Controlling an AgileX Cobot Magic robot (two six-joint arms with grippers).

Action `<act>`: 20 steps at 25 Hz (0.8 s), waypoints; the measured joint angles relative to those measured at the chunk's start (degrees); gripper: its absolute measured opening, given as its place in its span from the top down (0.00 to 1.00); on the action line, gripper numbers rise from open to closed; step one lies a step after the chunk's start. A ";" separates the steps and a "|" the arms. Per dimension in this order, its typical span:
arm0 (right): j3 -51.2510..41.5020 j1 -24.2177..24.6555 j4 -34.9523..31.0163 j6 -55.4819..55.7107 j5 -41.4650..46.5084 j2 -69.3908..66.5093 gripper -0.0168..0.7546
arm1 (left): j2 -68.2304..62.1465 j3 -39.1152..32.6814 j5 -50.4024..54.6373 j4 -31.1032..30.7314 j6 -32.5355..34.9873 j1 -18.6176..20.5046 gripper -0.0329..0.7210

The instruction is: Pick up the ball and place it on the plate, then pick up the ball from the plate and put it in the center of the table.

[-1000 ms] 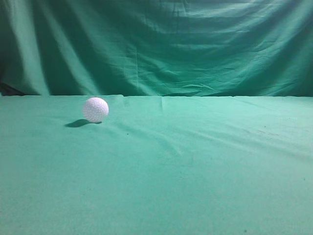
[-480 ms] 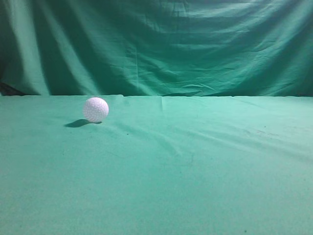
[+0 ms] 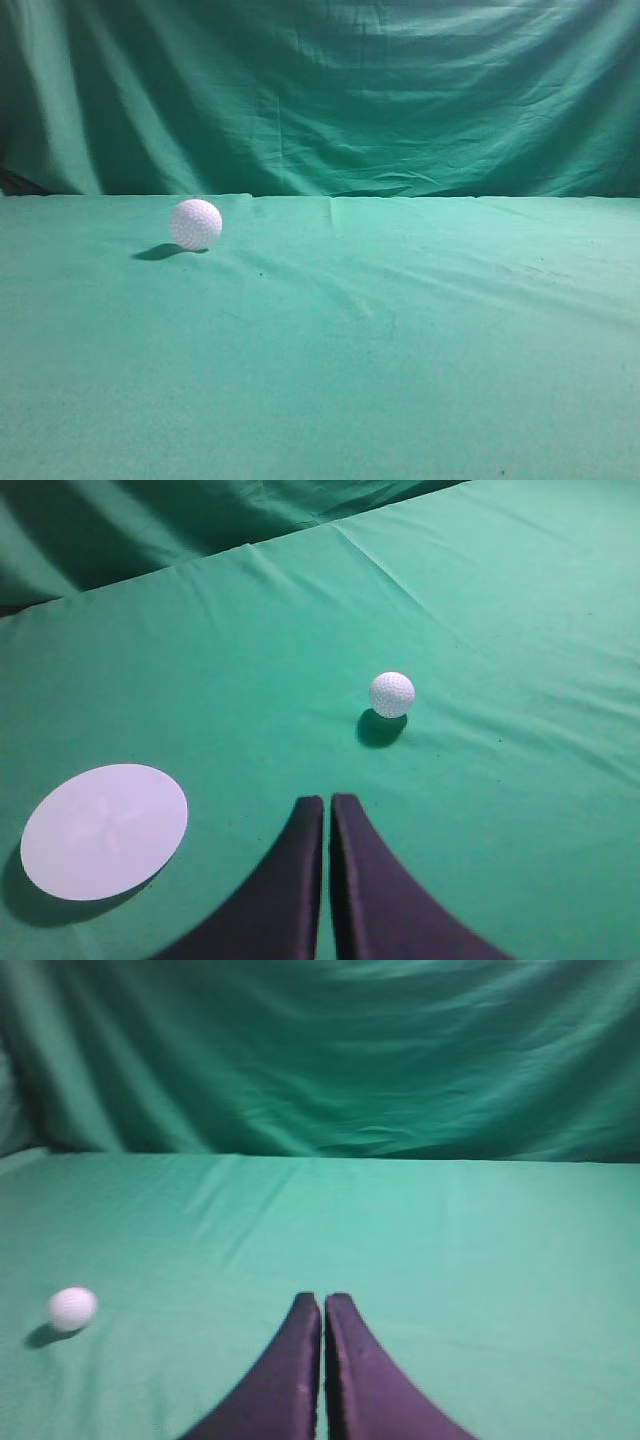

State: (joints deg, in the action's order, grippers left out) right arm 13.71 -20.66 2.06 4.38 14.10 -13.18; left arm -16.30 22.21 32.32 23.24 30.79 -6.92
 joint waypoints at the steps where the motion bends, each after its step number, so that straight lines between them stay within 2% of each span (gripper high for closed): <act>1: -2.20 1.99 0.00 0.00 -0.40 2.18 0.98 | 0.00 0.00 0.00 0.00 0.00 0.00 0.96; 5: -8.63 7.79 0.00 0.00 -0.99 11.77 0.98 | 0.00 0.00 0.00 0.00 0.00 0.00 0.96; 8: -11.63 10.50 0.00 0.00 -1.36 13.63 0.98 | 0.00 0.00 0.00 0.00 0.00 0.00 0.96; 14: -15.27 10.94 0.45 0.00 -0.40 13.74 0.98 | 0.09 0.00 -0.12 -0.12 0.00 0.00 0.96; 20: -15.30 10.94 0.45 0.00 7.30 13.74 0.98 | 0.09 0.00 -0.12 -0.12 0.00 0.00 0.96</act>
State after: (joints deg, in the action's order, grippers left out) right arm -1.59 -9.73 2.51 4.38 21.40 0.56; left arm -16.21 22.21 32.20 23.13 30.79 -6.92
